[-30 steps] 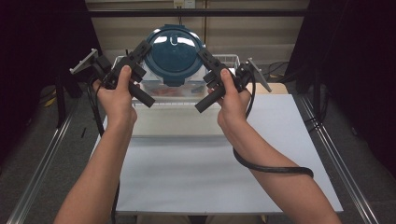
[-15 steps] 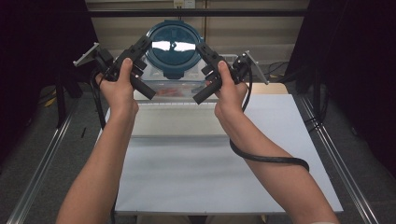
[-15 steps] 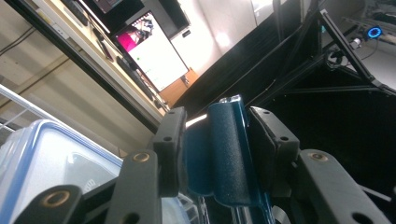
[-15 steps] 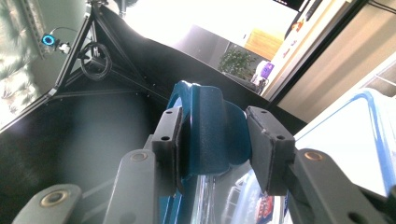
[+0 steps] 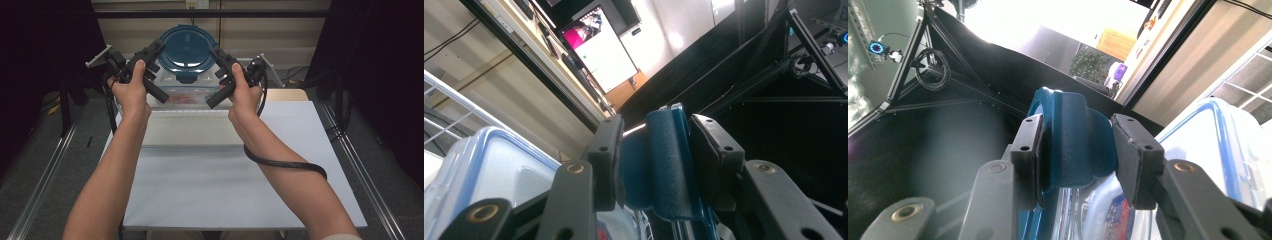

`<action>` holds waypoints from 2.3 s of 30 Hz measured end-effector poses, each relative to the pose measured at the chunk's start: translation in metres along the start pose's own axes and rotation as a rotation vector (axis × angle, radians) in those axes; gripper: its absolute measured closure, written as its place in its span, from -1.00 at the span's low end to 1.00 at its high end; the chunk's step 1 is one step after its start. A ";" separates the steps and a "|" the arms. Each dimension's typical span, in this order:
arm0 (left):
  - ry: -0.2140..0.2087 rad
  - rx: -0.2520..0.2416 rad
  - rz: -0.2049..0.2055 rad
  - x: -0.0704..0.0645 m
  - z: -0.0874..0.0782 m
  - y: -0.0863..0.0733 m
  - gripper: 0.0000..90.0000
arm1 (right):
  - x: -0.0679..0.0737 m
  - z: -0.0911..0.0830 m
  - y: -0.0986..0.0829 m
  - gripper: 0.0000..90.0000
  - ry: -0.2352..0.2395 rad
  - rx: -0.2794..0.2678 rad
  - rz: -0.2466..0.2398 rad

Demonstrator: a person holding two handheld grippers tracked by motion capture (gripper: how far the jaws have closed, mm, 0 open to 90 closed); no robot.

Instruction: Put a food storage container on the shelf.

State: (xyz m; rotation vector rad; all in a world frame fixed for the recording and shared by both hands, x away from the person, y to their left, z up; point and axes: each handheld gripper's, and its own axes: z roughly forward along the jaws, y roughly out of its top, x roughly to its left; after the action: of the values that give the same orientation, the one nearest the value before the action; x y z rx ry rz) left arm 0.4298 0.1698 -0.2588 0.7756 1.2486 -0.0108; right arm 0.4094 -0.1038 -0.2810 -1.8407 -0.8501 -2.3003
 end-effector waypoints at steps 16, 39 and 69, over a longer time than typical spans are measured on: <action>0.031 0.006 -0.034 0.008 0.007 0.003 0.26 | -0.002 0.013 0.001 0.25 -0.026 -0.016 0.028; 0.080 0.006 0.066 0.010 0.010 -0.004 -0.02 | 0.000 0.017 -0.001 0.07 -0.053 -0.006 -0.068; 0.013 0.016 0.108 0.004 -0.026 -0.029 -0.61 | -0.004 -0.033 -0.011 -0.36 0.065 0.076 -0.152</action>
State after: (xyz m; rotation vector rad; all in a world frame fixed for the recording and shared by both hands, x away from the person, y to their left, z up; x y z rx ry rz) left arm 0.3971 0.1634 -0.2802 0.8573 1.2193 0.0720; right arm 0.3771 -0.1109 -0.2933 -1.7167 -1.0865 -2.3635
